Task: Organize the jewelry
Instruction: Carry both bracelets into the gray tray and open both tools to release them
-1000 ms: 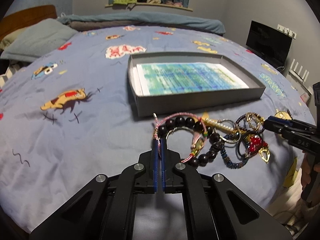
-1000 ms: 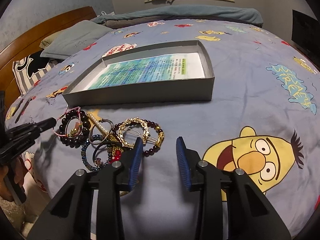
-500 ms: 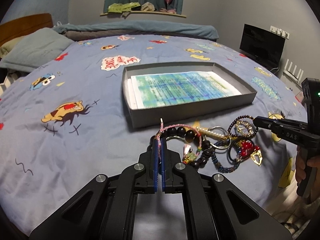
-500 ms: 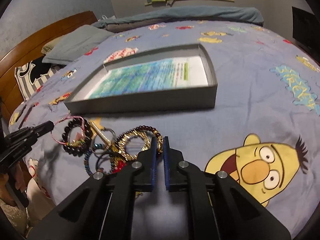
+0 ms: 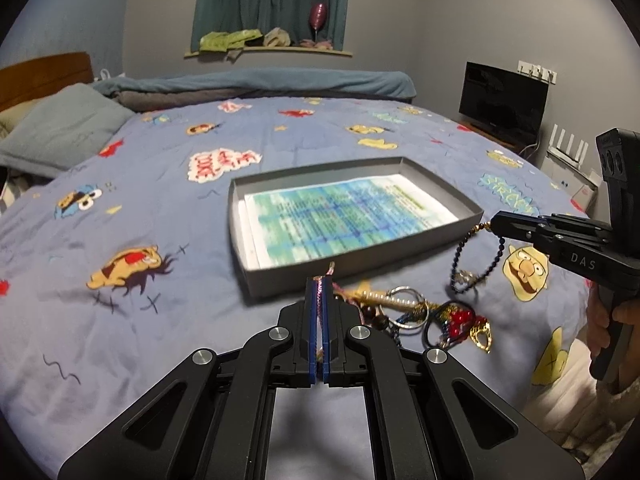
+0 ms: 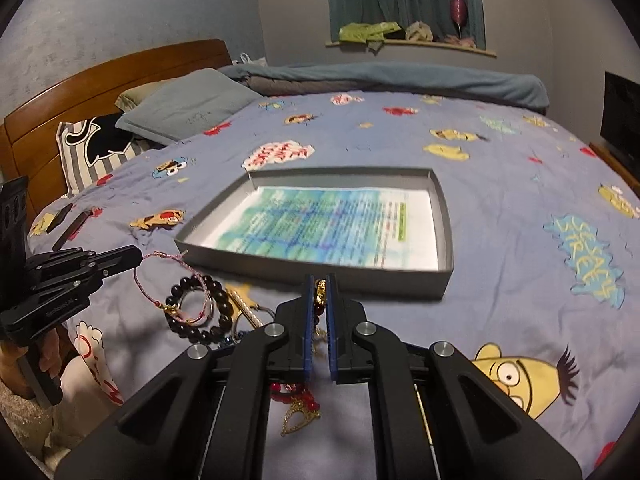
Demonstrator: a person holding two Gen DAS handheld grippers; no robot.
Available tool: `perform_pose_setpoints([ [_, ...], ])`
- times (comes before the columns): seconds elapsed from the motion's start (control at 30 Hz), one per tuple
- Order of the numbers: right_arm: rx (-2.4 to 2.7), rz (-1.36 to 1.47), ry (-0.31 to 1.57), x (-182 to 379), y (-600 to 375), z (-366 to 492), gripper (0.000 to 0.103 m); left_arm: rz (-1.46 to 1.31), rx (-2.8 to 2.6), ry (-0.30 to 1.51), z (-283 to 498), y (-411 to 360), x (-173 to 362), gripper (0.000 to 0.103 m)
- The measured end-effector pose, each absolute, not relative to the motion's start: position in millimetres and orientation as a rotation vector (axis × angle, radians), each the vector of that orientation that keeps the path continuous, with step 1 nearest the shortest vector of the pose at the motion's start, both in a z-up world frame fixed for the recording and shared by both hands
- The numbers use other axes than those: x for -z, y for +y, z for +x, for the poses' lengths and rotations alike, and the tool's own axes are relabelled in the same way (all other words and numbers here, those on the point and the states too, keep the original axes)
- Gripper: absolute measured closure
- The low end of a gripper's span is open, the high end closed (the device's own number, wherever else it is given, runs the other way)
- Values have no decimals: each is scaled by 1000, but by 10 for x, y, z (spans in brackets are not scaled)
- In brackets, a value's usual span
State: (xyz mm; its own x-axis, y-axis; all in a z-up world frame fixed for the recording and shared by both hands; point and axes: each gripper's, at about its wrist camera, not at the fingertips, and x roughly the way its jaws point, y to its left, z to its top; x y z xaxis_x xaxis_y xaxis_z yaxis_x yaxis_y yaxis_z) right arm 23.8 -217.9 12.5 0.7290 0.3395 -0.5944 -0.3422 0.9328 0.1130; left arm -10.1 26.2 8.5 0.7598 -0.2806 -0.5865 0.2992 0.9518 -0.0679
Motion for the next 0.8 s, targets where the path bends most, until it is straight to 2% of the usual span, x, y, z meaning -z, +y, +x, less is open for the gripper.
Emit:
perform_pose_setpoints([
  [0.13, -372, -12, 619, -250, -2201, 239, 99, 38, 321, 616, -98, 254, -147, 100],
  [0.2, -371, -16, 610, -290, -2209, 254, 103, 30, 327, 613, -91, 258, -165, 100],
  [0.4, -355, -33, 597, -386, -2217, 323, 103, 17, 325, 613, -43, 272, -203, 100],
  [0.67, -317, -3, 753, -14, -2366, 457, 101, 12, 329, 632, -46, 291, -160, 100],
  [0.7, -298, -1, 777, 67, -2407, 472, 98, 12, 329, 635, -48, 292, -147, 100],
  [0.8, -251, 0, 807, 213, -2505, 461, 71, 9, 327, 642, -37, 308, -127, 100],
])
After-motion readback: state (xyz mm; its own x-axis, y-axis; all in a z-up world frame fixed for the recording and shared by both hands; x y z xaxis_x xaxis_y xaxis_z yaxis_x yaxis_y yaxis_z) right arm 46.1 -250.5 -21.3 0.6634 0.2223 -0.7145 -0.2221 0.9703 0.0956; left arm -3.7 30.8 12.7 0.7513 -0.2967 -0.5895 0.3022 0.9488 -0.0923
